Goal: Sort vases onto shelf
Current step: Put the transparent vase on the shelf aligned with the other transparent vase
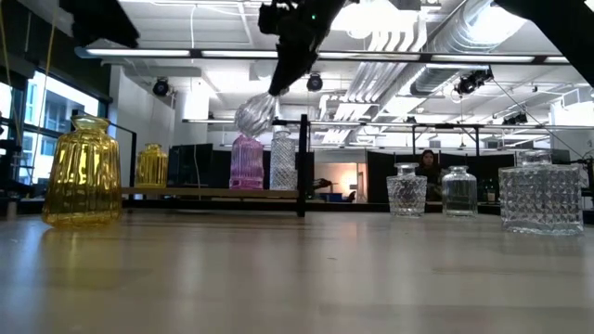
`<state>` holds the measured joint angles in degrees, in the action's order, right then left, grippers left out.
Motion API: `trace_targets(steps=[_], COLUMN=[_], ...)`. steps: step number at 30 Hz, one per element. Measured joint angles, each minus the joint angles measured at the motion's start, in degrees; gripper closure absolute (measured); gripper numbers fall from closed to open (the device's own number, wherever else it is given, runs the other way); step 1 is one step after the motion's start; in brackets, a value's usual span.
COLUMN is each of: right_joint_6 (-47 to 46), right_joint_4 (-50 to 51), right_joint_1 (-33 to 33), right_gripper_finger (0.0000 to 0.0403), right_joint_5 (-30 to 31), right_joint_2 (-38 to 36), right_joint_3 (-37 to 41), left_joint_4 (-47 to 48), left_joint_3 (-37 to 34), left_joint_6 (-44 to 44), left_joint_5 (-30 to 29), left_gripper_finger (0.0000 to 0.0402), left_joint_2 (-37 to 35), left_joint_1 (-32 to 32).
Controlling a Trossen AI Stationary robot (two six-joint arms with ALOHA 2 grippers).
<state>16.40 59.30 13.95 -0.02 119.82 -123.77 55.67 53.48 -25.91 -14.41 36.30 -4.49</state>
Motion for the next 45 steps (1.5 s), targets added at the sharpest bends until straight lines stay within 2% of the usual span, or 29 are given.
trace_targets(steps=[9, 17, 23, 28, 33, 38, 45], right_joint_6=[2.0, 3.17, 3.78, 3.32, 1.56, 1.46, 1.5], right_joint_4=[-3.21, -4.55, -4.43, -4.39, -4.3, -4.3, -4.13], right_joint_1=[1.41, 2.19, 2.21, 2.5, 3.1, 3.72, 4.53], right_gripper_finger=[0.0396, 0.0396, 0.0396, 0.0396, 0.0396, 0.0396, 0.0396], right_joint_5=[-1.24, -2.11, -3.55, -3.64, -4.02, -4.49, -6.16], right_joint_2=[0.04, 0.08, 0.08, 0.06, 0.06, 0.06, 0.04], right_joint_3=[5.58, 6.32, 6.35, 6.37, 6.37, 6.37, 6.37], left_joint_4=[-10.44, -18.54, -24.87, -26.88, -30.43, -36.79, -39.54], left_joint_3=[0.02, 0.02, 0.04, 0.04, -1.58, -7.9, -15.24], left_joint_6=[0.9, 3.43, 5.04, 4.3, -2.12, -12.75, -24.62], left_joint_5=[5.75, 12.58, 12.21, 5.08, -3.18, -5.58, -15.75], left_gripper_finger=[0.0314, 0.0314, 0.0314, 0.0314, 0.0314, 0.0314, 0.0314], left_joint_2=[14.27, 25.94, 31.84, 34.59, 35.01, 35.06, 29.09], left_joint_1=[-6.47, -10.62, -10.62, -10.29, -8.55, -5.49, -1.09])
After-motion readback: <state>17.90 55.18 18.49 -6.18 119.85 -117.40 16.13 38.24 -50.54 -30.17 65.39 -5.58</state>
